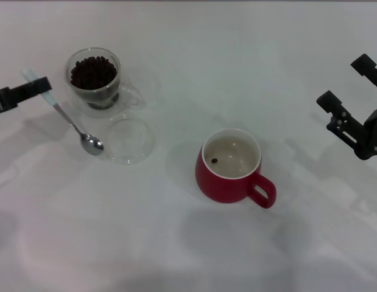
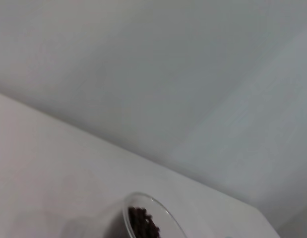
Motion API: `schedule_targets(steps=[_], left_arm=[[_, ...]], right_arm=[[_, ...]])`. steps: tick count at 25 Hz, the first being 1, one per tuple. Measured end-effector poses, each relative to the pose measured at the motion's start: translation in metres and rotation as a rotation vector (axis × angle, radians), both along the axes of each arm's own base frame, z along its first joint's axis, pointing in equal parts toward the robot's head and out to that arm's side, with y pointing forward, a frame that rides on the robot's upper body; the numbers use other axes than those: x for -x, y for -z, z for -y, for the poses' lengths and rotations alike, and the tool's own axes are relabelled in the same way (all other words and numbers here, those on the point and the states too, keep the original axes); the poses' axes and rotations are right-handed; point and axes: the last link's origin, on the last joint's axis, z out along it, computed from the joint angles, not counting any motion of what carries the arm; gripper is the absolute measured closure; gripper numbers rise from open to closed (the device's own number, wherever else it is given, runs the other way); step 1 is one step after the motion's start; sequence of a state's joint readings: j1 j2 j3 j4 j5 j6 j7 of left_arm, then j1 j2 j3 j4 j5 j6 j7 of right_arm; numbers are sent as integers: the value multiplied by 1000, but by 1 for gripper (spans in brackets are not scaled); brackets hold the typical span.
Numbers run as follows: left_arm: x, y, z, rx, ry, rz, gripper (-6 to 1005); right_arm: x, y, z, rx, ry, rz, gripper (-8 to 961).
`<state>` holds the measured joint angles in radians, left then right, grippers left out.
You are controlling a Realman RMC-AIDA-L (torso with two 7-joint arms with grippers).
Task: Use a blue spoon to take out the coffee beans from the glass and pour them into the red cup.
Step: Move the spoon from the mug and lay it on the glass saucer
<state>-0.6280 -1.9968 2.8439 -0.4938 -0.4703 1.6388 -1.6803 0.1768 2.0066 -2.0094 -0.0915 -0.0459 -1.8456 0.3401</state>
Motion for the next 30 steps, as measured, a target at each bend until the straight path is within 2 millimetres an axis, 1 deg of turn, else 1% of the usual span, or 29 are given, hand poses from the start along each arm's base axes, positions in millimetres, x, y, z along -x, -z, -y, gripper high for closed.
schedule_targets(steps=[3, 6, 14, 20, 24, 30], left_arm=[[3, -3, 1, -29, 17, -16, 873], [2, -2, 1, -36, 30, -20, 873], [-8, -1, -12, -66, 50, -16, 871], [-22, 21, -29, 1, 57, -46, 869], [-32, 36, -34, 47, 77, -64, 869], [-35, 45, -35, 51, 82, -80, 867]], right_arm=[[-1, 0, 0, 2, 6, 3, 156], [-1, 1, -1, 4, 6, 4, 156], [-1, 3, -4, 9, 13, 11, 156], [0, 3, -5, 10, 13, 10, 155], [0, 3, -6, 9, 14, 7, 155], [0, 2, -7, 8, 22, 0, 156]])
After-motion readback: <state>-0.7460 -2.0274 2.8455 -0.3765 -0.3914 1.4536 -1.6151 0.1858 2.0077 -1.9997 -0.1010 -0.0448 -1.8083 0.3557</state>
